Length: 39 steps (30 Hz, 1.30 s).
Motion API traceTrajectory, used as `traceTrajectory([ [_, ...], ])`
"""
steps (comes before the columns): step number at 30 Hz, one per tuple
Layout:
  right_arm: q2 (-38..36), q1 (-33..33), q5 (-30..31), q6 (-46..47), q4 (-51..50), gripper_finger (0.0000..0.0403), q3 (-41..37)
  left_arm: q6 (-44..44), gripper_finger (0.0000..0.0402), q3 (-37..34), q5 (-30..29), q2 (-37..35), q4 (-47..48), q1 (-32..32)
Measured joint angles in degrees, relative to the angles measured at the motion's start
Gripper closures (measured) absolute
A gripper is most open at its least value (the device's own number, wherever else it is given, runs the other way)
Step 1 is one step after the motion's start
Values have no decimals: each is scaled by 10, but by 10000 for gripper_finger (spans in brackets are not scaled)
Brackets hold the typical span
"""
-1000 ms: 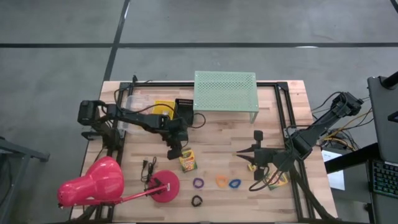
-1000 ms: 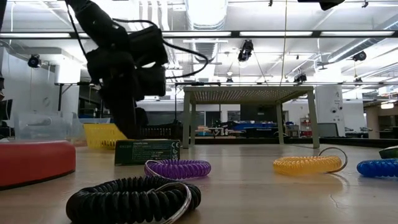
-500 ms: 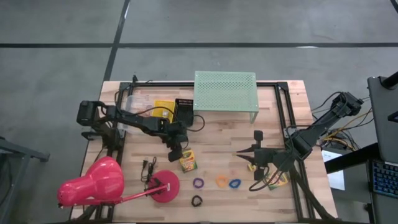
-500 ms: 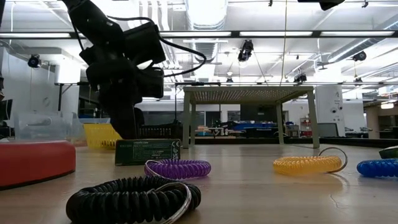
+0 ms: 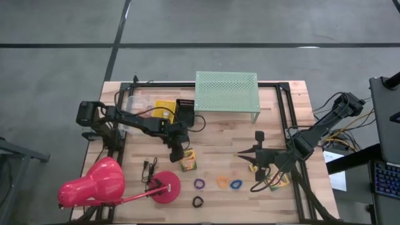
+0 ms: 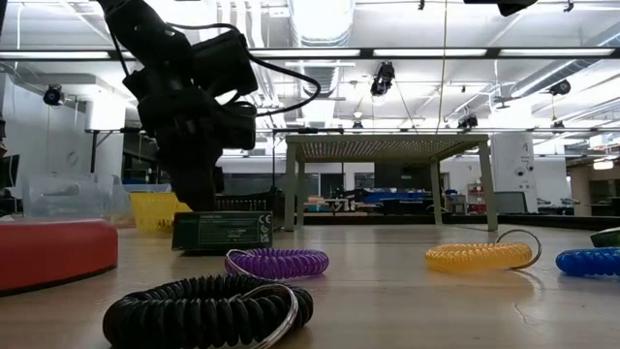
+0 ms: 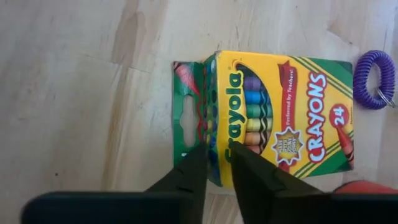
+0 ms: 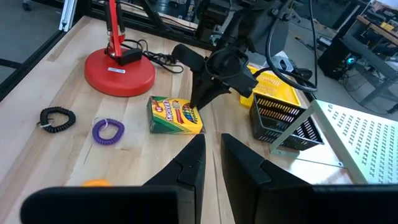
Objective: Pick & Place Office Desk Supplies
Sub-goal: Put the crayon into the yellow bin
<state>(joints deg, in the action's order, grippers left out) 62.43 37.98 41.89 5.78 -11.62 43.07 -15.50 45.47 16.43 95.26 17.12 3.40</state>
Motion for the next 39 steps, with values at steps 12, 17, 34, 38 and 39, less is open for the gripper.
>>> traceTrajectory([
  [12,0,0,0,0,0,355,0,-23,399,0,-28,0,1,0],
  [17,0,0,0,0,0,355,0,-24,400,-1,-30,0,1,0],
  [34,0,0,0,0,0,355,0,-26,401,5,-51,-11,4,1],
  [38,0,0,0,0,0,355,0,-26,401,6,-49,-12,3,1],
  [39,0,0,0,0,0,355,0,-26,401,6,-49,-12,3,1],
])
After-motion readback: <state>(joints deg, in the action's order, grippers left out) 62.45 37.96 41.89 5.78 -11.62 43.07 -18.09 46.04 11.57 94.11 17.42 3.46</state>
